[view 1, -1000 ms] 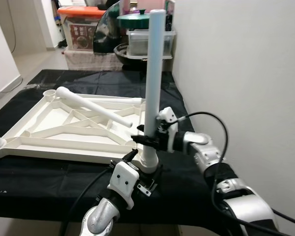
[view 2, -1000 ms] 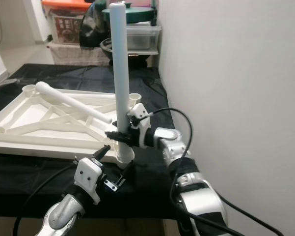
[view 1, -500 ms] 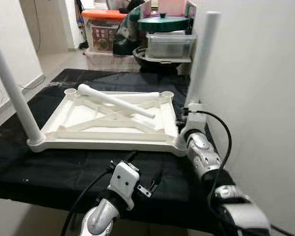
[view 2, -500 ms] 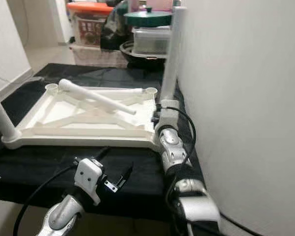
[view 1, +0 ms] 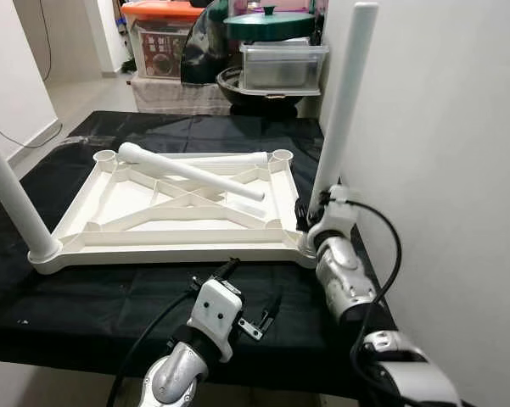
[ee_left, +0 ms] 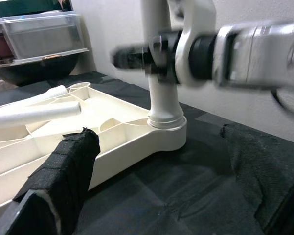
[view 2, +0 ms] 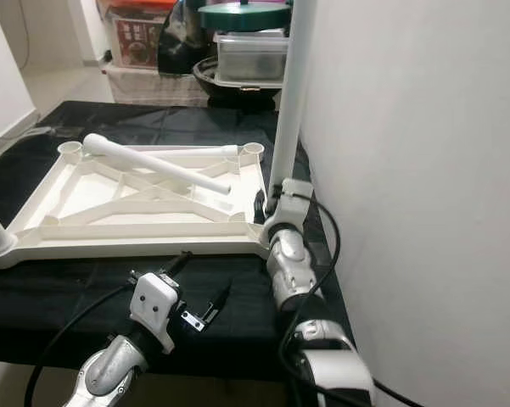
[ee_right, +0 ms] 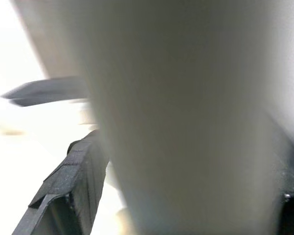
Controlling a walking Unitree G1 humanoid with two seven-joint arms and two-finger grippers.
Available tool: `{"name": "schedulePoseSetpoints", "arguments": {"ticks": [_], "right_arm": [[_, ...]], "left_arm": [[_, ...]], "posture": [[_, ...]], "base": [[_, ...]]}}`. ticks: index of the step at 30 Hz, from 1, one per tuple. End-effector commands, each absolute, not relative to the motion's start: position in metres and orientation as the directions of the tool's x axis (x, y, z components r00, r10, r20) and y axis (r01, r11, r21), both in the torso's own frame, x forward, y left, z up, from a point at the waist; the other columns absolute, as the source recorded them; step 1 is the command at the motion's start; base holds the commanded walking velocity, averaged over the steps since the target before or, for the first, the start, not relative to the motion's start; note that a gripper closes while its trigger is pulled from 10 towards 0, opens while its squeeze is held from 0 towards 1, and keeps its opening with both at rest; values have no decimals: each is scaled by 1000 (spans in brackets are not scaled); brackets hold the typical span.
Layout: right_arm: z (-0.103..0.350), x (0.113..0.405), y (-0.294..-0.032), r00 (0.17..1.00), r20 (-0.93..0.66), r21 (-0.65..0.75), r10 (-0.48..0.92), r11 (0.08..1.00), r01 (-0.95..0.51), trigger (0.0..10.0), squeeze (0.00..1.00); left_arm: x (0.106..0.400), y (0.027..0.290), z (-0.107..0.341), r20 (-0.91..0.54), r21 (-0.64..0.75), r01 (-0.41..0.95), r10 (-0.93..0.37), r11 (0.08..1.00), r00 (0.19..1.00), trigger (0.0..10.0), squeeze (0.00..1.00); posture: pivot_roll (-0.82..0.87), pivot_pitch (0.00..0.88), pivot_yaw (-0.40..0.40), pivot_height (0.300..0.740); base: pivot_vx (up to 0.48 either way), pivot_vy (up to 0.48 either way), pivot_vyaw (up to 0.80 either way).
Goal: Building children table
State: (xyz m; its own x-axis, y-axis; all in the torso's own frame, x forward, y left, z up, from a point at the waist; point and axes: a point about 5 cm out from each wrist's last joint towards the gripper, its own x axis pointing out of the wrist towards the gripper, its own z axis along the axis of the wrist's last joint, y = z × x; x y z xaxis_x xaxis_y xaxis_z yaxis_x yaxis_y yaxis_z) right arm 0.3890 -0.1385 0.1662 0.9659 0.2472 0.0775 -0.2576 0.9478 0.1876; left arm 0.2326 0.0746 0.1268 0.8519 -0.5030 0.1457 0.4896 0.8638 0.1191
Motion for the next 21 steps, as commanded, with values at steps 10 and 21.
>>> {"name": "schedulePoseSetpoints", "arguments": {"ticks": [10, 21], "right_arm": [[160, 360, -118, 367, -131, 48, 921, 376, -925, 10000, 0], [165, 367, -99, 365, -136, 2, 921, 368, -930, 0, 0]], "left_arm": [[232, 74, 122, 129, 121, 499, -512, 858, 849, 10000, 0], [233, 74, 123, 131, 125, 501, -514, 857, 847, 10000, 0]], "posture": [[97, 0, -49, 740], [106, 0, -53, 740]], "base": [[0, 0, 0], [0, 0, 0]]}}
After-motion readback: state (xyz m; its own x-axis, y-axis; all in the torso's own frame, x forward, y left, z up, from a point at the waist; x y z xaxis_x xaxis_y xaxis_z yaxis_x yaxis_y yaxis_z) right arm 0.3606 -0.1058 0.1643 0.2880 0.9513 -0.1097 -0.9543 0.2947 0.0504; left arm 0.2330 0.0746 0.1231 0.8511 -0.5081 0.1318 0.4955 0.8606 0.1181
